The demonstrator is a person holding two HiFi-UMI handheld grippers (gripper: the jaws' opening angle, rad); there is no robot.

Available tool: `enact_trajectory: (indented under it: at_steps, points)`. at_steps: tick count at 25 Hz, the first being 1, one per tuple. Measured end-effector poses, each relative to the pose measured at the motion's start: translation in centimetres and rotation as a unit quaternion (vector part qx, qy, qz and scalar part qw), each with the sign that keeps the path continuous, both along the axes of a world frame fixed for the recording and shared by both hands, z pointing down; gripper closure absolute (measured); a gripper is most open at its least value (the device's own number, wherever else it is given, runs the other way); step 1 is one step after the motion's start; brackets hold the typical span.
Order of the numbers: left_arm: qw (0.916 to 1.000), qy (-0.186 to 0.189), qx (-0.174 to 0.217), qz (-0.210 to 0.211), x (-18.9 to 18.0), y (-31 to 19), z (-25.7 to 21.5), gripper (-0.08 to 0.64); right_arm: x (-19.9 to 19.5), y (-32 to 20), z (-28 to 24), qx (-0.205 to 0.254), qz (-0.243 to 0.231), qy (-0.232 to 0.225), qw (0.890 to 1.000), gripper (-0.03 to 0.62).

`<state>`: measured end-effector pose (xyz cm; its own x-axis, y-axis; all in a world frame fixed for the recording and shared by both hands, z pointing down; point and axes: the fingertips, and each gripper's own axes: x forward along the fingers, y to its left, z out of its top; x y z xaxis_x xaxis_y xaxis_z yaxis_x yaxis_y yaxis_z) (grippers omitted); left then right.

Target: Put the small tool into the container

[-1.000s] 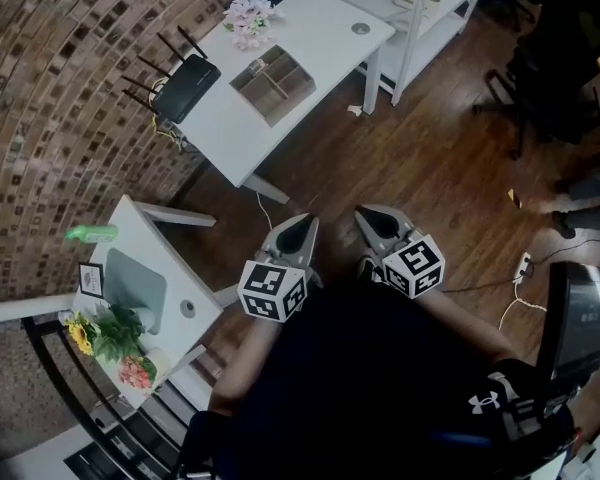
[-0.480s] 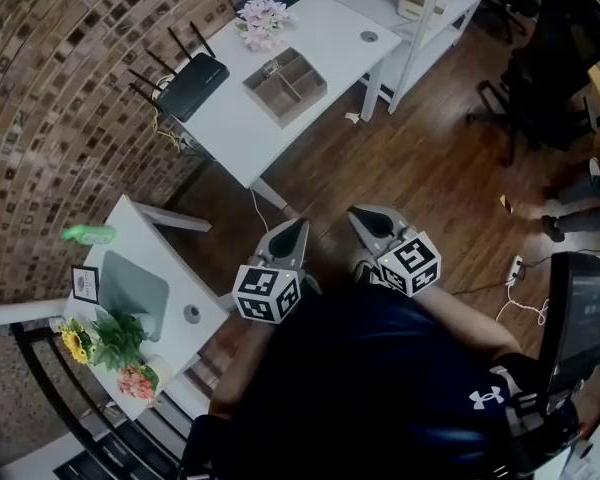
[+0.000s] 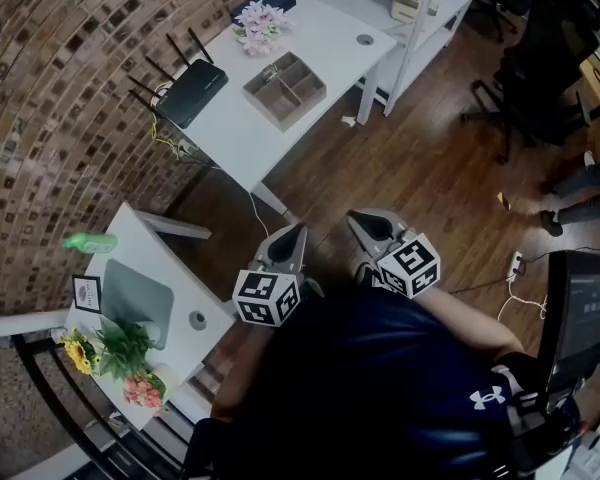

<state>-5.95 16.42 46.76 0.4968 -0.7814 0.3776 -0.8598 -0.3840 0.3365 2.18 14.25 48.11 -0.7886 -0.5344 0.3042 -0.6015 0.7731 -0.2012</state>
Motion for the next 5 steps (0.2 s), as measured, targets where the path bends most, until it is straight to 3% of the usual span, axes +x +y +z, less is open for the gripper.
enact_trajectory:
  at_steps: [5]
  points:
    - [1.0,-0.005,-0.002,0.0,-0.35,0.67,0.26,0.557,0.14,0.48,-0.04,0.006,0.005,0.002,1.0,0.589]
